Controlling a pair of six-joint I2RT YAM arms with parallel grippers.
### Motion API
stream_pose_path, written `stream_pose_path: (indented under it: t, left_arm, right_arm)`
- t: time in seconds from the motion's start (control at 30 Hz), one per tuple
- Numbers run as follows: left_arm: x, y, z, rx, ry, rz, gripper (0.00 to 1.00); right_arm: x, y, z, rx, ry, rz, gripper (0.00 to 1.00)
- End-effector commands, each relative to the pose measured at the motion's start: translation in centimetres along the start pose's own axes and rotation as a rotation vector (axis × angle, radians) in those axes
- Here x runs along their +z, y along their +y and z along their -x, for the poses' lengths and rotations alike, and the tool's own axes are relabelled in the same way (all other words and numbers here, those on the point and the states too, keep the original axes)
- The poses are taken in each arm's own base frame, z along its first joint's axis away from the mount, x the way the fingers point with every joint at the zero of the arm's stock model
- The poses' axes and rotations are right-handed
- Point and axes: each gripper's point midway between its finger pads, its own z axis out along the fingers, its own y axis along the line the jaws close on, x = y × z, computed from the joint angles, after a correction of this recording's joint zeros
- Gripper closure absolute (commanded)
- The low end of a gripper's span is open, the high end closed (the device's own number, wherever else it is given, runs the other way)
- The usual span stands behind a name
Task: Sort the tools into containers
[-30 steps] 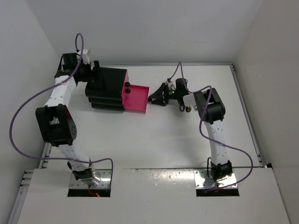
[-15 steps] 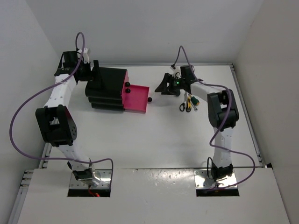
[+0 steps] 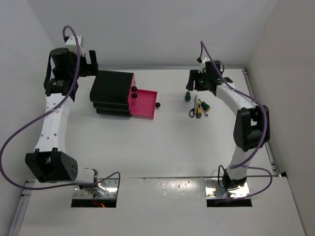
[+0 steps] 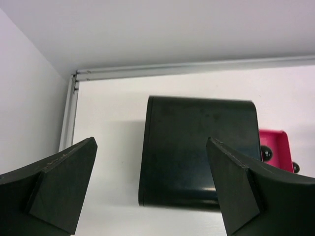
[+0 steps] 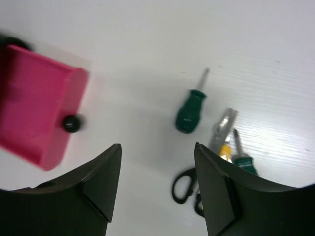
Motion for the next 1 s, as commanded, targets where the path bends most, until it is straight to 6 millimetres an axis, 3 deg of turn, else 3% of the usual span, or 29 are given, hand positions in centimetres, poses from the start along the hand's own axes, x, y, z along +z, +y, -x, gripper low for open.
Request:
stream_pose_path:
  t: [0.0,0.03,0.1,0.3,0.37,0.47,0.67,0.77,0.8,0.83,0.9,0.97]
  left_arm:
    - [0.0,0.1,-2.7,-0.008,0.043,0.027,0.0]
    - [-0.1,0.0,-3.4,-0.019,0.055,0.027,0.0]
    - [0.0,-0.4,-4.6,-0.032,0.071,0.005,0.0]
    - [-0.3,-0.1,-5.1,-0.035,0.073,0.014,0.0]
    - [-0.3,-0.1,-5.5,-0.036,0.082,0.014,0.0]
    - [-0.3,0.3,-6.0,-0.039,0.091,0.022,0.0]
    - [0.4,0.1,-6.4,-0.051,0.102,0.013,0.0]
    - [0.4,0.5,-6.5,-0.054,0.102,0.022,0.0]
    - [0.4,0.5,-6.5,-0.054,0.102,0.022,0.0]
    - [0.6,0.5,-6.8,-0.055,0.111,0.021,0.0]
    - [0.6,0.5,-6.8,-0.055,0.111,0.021,0.0]
    - [0.6,0.8,-7.2,-0.068,0.12,0.03,0.0]
  right_arm:
    - [1.0,-2.8,-1.5,-0.045,0.048,-0.202,0.39]
    - [2.0,-3.4,-2.6,-0.024,0.082,-0.223,0.39]
    - [3.0,-3.4,-2.1,-0.008,0.086,-0.247,0.39]
    - [6.7,-5.0,-3.2,0.054,0.118,-0.302,0.41]
    - [7.6,-4.6,-3.1,0.06,0.117,-0.296,0.42]
    - [8.8,-5.2,-4.6,0.071,0.147,-0.312,0.43]
    - [10.0,-5.4,-5.6,0.082,0.16,-0.305,0.49]
    - [10.6,-5.4,-5.6,0.084,0.166,-0.294,0.62]
    - [10.9,-5.3,-6.5,0.096,0.191,-0.287,0.67]
    - [11.0,-5.0,-6.0,0.097,0.182,-0.273,0.79]
    - [11.1,-4.3,-6.1,0.092,0.186,-0.255,0.92]
    - [10.4,-3.2,-5.7,0.073,0.181,-0.229,0.97]
